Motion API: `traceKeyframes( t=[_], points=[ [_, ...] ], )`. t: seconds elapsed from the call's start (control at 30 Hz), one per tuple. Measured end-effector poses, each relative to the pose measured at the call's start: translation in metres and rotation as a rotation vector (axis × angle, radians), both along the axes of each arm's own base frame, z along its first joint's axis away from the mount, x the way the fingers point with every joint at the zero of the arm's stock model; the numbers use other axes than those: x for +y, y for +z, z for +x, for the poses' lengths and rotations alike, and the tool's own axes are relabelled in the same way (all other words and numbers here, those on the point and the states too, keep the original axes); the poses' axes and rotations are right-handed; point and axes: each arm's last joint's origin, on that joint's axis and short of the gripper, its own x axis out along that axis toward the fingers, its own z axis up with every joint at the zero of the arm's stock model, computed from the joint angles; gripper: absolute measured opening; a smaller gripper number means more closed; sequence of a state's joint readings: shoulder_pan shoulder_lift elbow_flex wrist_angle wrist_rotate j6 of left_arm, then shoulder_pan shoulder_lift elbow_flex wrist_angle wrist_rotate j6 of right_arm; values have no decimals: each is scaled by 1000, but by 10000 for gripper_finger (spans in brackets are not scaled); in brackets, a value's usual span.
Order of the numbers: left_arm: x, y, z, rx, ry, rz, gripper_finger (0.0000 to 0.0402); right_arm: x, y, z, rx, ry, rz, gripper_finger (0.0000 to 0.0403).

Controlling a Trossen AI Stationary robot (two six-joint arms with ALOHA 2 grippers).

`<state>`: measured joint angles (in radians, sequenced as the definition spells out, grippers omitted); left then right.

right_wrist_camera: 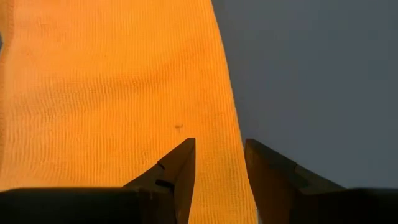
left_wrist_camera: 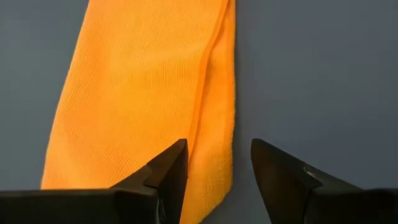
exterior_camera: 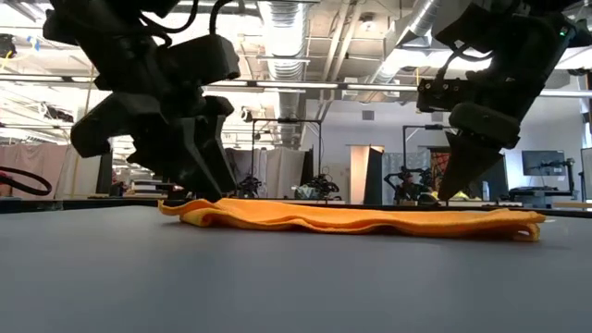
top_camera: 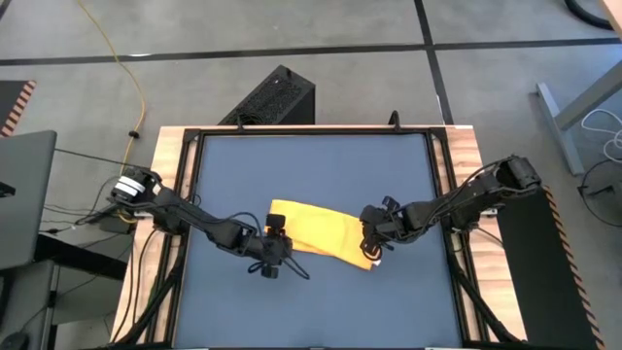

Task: Roll towel
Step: Fold the orange microfiber towel

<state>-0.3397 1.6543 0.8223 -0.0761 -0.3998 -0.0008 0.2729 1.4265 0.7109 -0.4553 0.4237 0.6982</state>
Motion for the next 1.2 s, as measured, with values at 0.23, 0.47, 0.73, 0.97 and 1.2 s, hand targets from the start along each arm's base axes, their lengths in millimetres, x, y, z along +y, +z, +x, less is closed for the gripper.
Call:
traceKeyframes(
  t=[0.23, 0.47, 0.73, 0.97, 1.2],
  points=[
    [5, -4, 1, 24, 14, -39, 167, 0, 0, 0, -2, 2, -3, 164],
    [5, -24, 9, 57, 47, -39, 167, 0, 0, -1, 8, 1, -4, 164],
    [11, -13, 11, 145, 131, 99, 68, 1, 0, -2, 14, 1, -2, 164],
    [28, 12, 29, 203, 110, 96, 2, 4, 17, 6, -49, -16, -28, 163],
    [45, 39, 46, 221, 72, 98, 0, 21, 37, 32, -251, 59, -51, 152]
  ],
)
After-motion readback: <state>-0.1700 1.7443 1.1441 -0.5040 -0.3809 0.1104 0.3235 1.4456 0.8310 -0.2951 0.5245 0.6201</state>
